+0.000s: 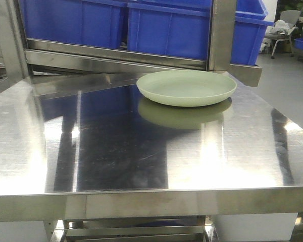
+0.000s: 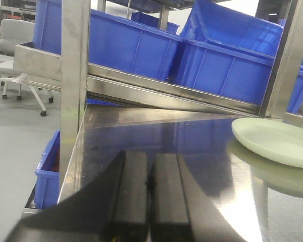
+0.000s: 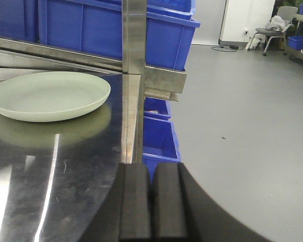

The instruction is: Place green plate on second shelf with right arm

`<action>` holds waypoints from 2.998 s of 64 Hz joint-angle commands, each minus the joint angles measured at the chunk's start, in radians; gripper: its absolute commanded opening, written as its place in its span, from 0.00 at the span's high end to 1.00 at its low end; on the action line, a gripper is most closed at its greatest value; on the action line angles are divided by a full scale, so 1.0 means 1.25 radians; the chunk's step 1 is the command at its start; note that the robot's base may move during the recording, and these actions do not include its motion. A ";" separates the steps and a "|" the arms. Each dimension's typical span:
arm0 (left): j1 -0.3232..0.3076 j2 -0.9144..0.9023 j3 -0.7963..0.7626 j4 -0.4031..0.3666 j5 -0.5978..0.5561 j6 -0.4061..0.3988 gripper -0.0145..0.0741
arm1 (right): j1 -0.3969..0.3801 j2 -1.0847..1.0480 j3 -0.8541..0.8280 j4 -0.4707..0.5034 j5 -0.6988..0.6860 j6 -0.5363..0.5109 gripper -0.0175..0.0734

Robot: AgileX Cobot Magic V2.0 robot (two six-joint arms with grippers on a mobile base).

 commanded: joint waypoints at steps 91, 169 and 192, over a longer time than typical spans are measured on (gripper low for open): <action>-0.007 -0.015 0.033 -0.007 -0.071 -0.003 0.69 | 0.077 0.824 -0.810 -0.189 -0.009 0.391 0.75; -0.007 -0.015 0.033 -0.007 -0.071 -0.003 0.69 | 0.141 1.723 -1.746 -0.086 0.664 0.119 0.45; -0.007 -0.015 0.033 -0.007 -0.071 -0.003 0.69 | 0.137 1.801 -1.747 -0.041 0.664 0.135 0.44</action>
